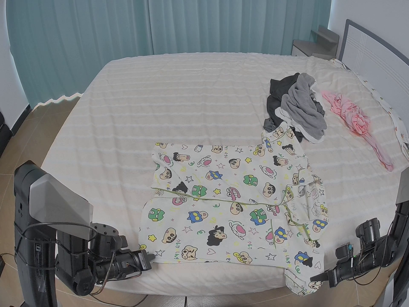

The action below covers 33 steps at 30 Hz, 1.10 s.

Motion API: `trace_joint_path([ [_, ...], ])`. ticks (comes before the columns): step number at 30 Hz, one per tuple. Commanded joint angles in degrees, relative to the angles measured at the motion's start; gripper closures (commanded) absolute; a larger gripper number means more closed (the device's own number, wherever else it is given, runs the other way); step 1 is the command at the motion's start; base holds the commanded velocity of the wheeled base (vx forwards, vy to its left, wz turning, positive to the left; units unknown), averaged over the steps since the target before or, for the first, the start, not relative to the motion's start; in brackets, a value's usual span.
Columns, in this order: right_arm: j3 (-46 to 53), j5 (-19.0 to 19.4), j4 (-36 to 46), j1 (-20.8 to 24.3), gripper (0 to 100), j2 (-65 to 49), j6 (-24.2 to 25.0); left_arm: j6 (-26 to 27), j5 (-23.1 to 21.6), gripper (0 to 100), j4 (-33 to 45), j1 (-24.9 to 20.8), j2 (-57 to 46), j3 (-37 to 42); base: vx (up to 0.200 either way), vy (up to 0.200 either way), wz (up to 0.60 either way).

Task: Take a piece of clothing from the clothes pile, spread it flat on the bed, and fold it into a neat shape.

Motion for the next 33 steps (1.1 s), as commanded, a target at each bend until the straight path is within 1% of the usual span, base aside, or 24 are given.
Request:
trace_joint_path([
  [1, 0.9, 0.0, 1.7, -0.2, 100, -2.8, -0.1, -0.4, 0.0, 100, -0.1, -0.4, -2.3, 2.3, 0.000, 0.000, 0.00],
  [2, 0.9, -0.1, 3.8, -0.4, 100, -2.9, -0.1, -0.6, -0.1, 100, -0.1, -0.7, -2.3, 3.2, 0.000, 0.000, 0.00],
  [9, 0.9, -0.1, 7.3, -2.8, 100, -3.0, -0.1, -1.9, -0.3, 100, -0.7, -1.4, -3.4, 6.7, 0.000, 0.000, 0.00],
  [15, 0.9, 0.0, 9.0, -3.2, 100, -3.4, -0.2, -3.2, -0.2, 100, -1.3, -1.5, -3.5, 7.7, 0.000, 0.000, 0.00],
  [17, 0.9, 0.0, 10.6, -3.2, 100, -4.1, -0.2, -4.6, -0.2, 100, -1.1, -1.4, -4.0, 7.7, 0.000, 0.000, 0.00],
  [21, 0.9, -0.1, 13.9, -3.2, 100, -5.1, -0.4, -4.8, -0.7, 100, 1.9, -2.0, -4.9, 7.7, 0.000, 0.000, 0.00],
  [26, 0.9, -0.2, 14.2, -3.3, 100, -4.9, -0.5, -4.8, -1.2, 100, 6.9, -2.6, -7.4, 7.7, 0.000, 0.000, 0.00],
  [33, 0.9, -2.7, 15.1, -3.4, 100, -4.8, -0.5, -4.6, -2.2, 100, 14.0, -3.0, -11.7, 7.7, 0.000, 0.000, 0.00],
])
